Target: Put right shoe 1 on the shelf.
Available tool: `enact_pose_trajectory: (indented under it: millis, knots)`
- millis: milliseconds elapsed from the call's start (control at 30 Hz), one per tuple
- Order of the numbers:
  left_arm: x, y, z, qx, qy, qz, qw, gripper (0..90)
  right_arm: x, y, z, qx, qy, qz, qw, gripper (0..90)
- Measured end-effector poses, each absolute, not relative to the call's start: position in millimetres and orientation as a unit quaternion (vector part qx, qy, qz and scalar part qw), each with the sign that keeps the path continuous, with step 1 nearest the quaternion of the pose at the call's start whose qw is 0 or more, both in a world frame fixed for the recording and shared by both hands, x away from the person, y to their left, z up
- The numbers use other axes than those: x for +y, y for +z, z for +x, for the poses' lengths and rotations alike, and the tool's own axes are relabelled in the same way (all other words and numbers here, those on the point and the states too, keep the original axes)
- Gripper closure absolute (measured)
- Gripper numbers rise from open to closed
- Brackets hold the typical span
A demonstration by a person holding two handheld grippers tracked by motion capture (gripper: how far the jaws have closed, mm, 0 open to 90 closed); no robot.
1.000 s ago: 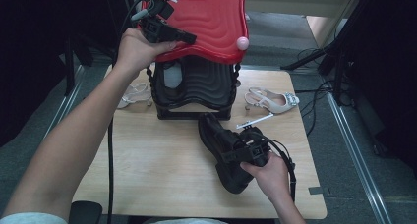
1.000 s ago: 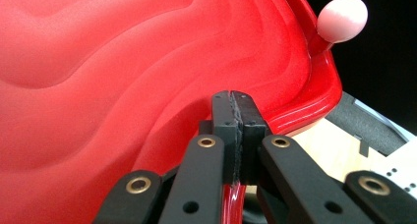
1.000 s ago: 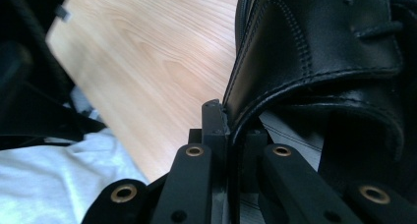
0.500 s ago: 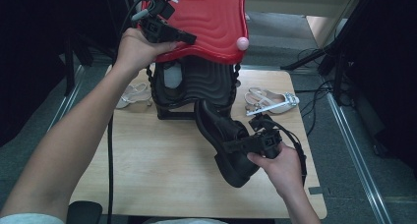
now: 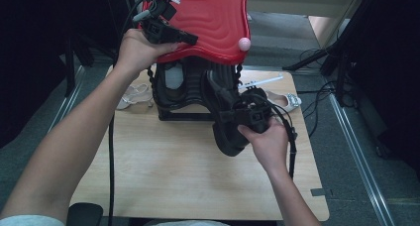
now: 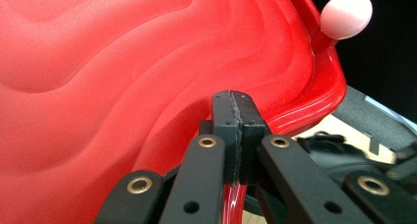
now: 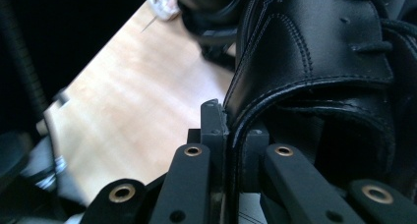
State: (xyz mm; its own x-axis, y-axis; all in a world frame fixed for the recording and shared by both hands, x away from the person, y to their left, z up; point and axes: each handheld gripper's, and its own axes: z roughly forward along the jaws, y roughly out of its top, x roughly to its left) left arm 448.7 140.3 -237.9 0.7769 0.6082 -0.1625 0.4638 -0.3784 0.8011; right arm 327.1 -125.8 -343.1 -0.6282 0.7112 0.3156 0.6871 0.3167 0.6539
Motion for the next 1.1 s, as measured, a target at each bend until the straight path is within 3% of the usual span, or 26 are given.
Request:
enact_pose_trajectory:
  millis: [167,300,433,667,1000,1100]
  knots:
    - [141.8,-238.6,449.3,0.319,0.078,0.827,0.457,90.0,-99.8,-351.7,343.2,0.811,0.394,0.429,0.055,85.7]
    - [141.4,-238.4,448.4,0.32,0.077,0.827,0.456,90.0,-80.1,-354.0,346.1,0.815,0.378,0.418,0.139,85.1]
    - [142.0,-238.7,449.0,0.32,0.078,0.827,0.456,90.0,-67.5,-366.4,354.0,0.811,0.364,0.416,0.191,85.6]
    - [142.1,-238.8,449.1,0.32,0.077,0.826,0.457,90.0,-59.2,-376.7,368.6,0.797,0.392,0.42,0.185,85.5]
    - [144.1,-239.8,449.2,0.324,0.076,0.822,0.463,90.0,-53.6,-384.4,390.9,0.765,0.421,0.429,0.232,84.9]
    - [143.6,-239.8,449.0,0.322,0.076,0.822,0.463,90.0,-51.9,-386.8,394.0,0.762,0.43,0.43,0.224,81.8]
